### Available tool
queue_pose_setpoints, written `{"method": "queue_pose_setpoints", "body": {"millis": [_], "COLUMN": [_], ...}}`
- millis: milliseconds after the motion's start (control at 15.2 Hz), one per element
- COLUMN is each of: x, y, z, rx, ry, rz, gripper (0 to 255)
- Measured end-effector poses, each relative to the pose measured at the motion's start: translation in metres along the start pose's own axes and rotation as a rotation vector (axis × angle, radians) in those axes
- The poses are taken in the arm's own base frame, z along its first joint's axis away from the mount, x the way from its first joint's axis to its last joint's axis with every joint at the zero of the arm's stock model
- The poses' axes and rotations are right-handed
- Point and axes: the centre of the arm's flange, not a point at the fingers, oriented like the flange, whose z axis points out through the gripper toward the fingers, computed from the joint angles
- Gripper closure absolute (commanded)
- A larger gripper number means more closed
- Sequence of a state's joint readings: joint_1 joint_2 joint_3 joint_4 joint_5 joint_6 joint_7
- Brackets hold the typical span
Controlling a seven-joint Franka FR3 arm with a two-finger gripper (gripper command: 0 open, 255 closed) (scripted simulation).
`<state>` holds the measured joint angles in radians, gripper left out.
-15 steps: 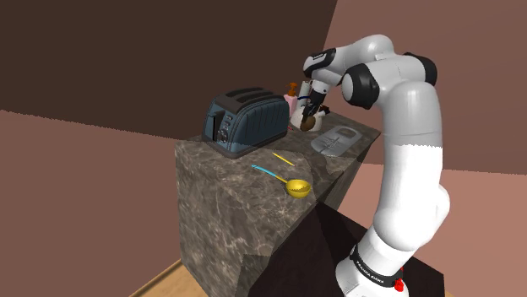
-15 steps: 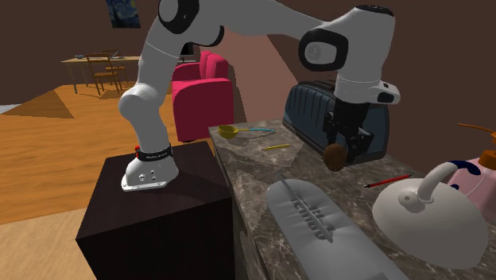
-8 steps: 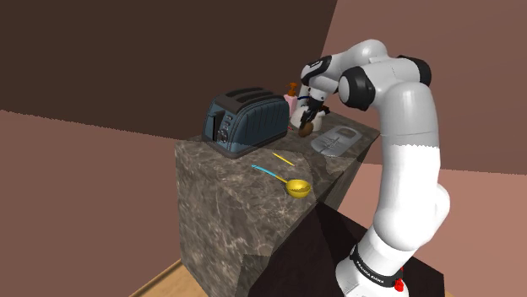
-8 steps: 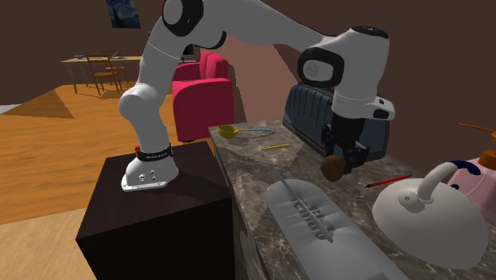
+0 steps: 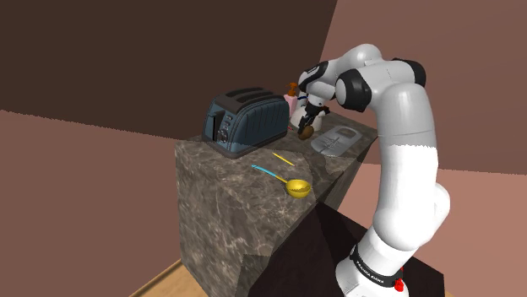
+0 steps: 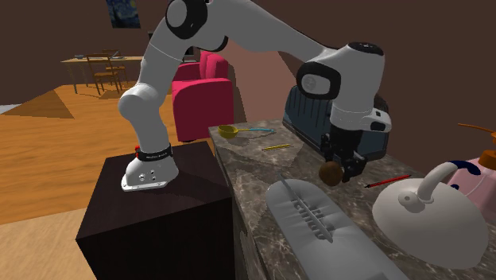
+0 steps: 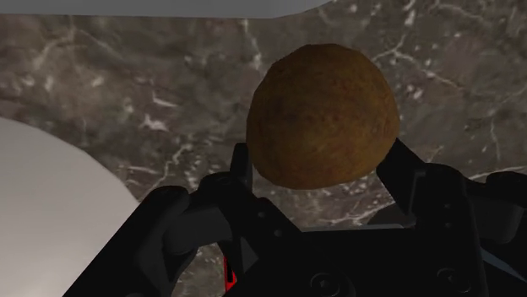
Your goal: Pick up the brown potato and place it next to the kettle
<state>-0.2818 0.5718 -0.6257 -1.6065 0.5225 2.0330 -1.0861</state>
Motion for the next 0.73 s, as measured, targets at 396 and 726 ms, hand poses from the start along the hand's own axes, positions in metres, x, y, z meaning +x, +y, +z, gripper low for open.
{"method": "queue_pose_setpoints", "body": {"millis": [396, 726], "x": [-0.0016, -0.0027], "y": [0.0003, 0.0010], "z": [0.0031, 0.0056], "rx": [0.002, 0.004], "ry": [-0.004, -0.009], "rz": [0.001, 0.003], "gripper": [0, 0]}}
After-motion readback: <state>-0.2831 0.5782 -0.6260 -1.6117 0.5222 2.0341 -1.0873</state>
